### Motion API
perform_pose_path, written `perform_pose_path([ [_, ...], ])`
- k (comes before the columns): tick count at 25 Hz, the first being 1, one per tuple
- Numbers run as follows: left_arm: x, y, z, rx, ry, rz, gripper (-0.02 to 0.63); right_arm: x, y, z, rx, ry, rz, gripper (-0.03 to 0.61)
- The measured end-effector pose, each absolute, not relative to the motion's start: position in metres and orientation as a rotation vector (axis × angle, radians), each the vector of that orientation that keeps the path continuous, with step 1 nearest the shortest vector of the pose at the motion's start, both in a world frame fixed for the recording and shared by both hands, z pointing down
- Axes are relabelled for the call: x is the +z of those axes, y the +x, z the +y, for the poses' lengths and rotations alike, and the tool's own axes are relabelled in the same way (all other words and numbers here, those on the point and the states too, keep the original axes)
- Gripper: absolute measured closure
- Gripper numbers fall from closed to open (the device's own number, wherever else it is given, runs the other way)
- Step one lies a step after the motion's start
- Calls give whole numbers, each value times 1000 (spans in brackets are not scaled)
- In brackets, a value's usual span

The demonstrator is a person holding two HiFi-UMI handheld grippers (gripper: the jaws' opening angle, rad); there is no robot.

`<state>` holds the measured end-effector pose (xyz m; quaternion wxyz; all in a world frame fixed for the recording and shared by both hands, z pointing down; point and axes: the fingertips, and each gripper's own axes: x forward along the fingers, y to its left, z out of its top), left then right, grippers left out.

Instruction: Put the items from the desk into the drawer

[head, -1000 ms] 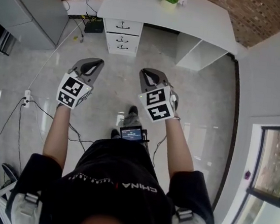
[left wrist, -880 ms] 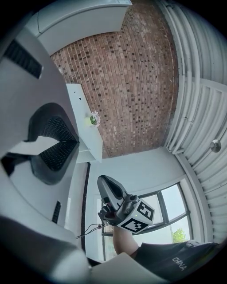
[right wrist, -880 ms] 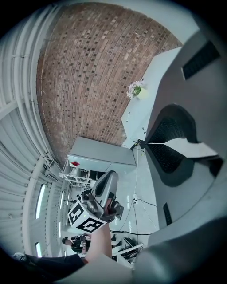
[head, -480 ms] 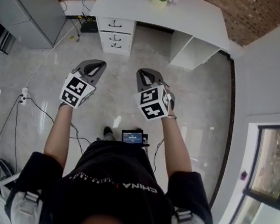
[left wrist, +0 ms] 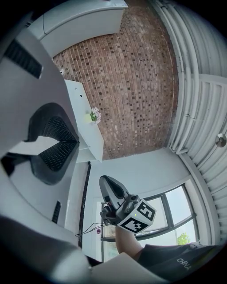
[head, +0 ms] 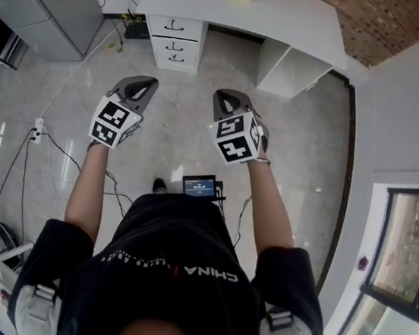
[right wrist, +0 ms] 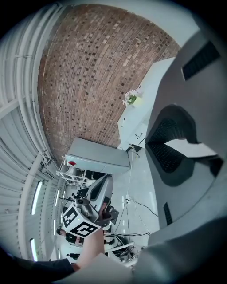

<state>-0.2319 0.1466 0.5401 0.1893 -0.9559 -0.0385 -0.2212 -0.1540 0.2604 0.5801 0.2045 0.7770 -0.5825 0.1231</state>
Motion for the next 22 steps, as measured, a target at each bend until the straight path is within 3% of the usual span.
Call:
perform_pose_path([
  [22, 541, -228, 158, -588, -2717, -166, 601, 585, -164, 251, 354, 2151, -1663, 563],
])
